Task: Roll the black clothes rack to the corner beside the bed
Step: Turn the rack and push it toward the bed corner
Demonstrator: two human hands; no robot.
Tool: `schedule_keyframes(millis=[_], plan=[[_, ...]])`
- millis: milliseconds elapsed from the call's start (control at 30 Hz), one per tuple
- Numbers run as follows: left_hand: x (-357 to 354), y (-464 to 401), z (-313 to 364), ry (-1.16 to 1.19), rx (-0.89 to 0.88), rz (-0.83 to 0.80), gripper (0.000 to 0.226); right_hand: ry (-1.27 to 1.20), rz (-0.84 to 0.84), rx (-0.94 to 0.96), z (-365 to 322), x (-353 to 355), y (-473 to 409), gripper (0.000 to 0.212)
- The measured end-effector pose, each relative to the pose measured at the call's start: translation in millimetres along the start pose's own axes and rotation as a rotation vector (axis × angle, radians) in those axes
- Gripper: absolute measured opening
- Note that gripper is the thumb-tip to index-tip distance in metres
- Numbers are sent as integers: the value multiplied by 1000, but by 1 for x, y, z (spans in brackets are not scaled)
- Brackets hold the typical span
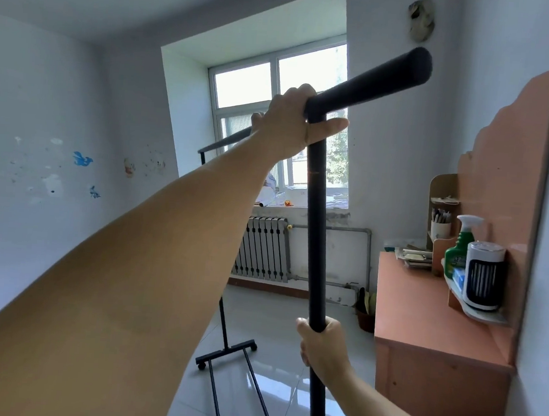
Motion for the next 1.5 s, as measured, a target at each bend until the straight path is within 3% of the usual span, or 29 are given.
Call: schedule_keyframes(millis=[200,300,433,567,733,867,933,1033,1233,1500], plan=[[-8,9,18,56,12,78,52,74,50,0,-2,31,-8,32],[-15,12,12,73,2,-30,60,94,84,-13,0,34,-14,28],[-26,35,-6,25,124,-209,92,119,110,-42,-1,36,-28,20],[-53,71,-21,18,231,-325,80,123,90,-51,2,36,-43,16],[-88,98,-11,294,415,-356,52,270,44,16,3,34,-47,23],[-100,104,-1,599,606,-287,29,739,20,157,-8,51,-43,33],[-102,104,-1,650,623,-285,28,959,-71,87,-3,57,-37,33],[-103,103,-2,680,602,-284,29,911,-135,-82,3,59,-29,28],[-104,108,-13,681,636,-357,38,870,-123,-67,3,50,-32,31],[-104,105,-51,668,698,-301,38,876,-106,-57,8,17,-49,33]])
Point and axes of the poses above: each hand's wrist, its own y-axis away from the middle knuckle, its own x-axis out of the back of the hand, z = x × y, the point moved 4 cm from there along -y, towards the middle knuckle, and after that the axes turned 10 degrees about z, right-handed, at the moved point
